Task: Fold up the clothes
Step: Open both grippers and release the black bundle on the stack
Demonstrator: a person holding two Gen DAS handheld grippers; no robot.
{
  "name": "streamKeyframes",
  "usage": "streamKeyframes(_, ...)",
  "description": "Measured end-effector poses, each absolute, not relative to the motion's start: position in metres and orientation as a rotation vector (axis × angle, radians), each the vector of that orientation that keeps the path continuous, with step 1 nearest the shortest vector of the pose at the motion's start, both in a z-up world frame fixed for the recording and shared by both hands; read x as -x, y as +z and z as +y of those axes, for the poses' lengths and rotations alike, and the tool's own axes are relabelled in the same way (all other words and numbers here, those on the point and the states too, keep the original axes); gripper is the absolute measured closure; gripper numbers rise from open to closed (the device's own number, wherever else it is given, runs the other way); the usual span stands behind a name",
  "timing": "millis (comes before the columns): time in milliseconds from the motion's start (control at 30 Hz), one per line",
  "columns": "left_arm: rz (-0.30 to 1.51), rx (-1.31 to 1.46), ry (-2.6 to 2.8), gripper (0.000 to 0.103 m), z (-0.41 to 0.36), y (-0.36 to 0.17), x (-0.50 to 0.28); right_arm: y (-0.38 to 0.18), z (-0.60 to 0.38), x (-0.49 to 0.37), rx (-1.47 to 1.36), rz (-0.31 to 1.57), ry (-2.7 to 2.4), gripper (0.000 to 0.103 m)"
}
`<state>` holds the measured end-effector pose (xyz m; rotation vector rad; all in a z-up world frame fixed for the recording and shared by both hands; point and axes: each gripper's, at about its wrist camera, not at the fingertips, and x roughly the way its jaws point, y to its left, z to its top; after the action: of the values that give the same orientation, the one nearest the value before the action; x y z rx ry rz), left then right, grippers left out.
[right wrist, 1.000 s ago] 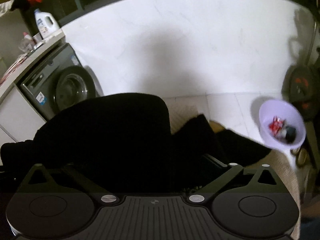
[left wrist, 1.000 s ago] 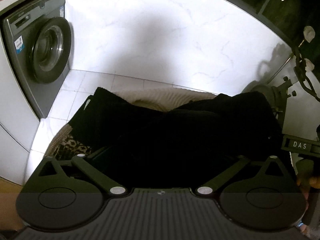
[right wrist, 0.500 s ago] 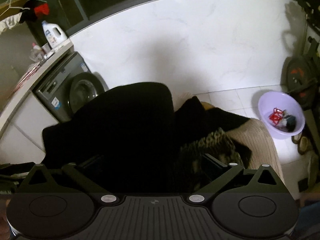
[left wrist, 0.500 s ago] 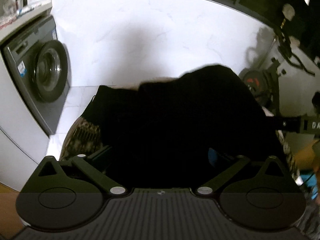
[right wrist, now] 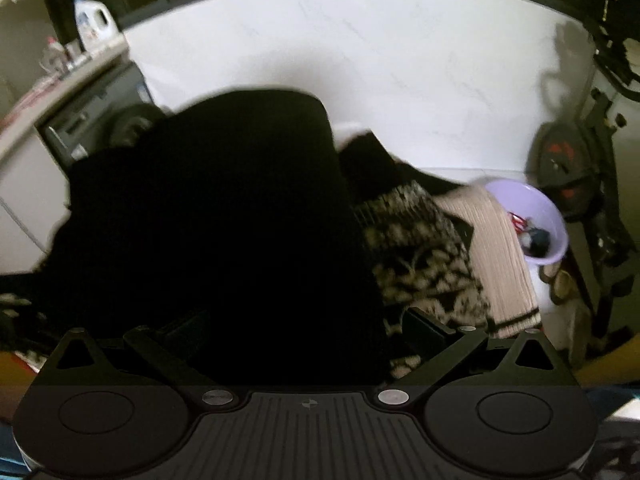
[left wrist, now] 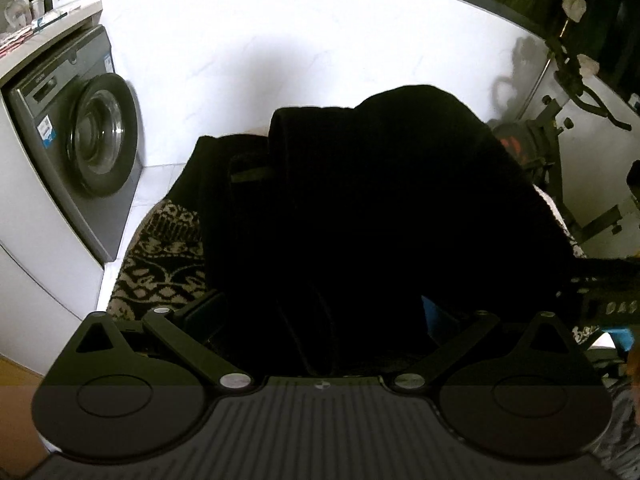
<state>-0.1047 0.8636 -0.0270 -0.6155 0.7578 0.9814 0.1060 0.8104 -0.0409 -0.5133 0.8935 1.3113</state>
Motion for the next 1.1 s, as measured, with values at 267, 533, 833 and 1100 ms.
streamKeyframes(267,0.766,0.646,0.983,0.000,0.867,-0.034,0.106,-0.060,0.805,-0.109,0.452,0.922,1.297,0.001)
streamKeyframes(533,0.753,0.636,0.992,0.000,0.863,-0.035,0.107,-0.061,0.803,-0.114,0.420,0.956,1.262,0.001)
streamKeyframes(833,0.700,0.615,0.981,0.000,0.843,-0.024,0.113,-0.047,0.779,-0.108,0.349,0.985,1.210,0.001)
streamKeyframes(1100,0.672,0.617,0.997,0.000,0.797,-0.007,0.132,-0.021,0.714,-0.082,0.316,0.897,1.234,0.001)
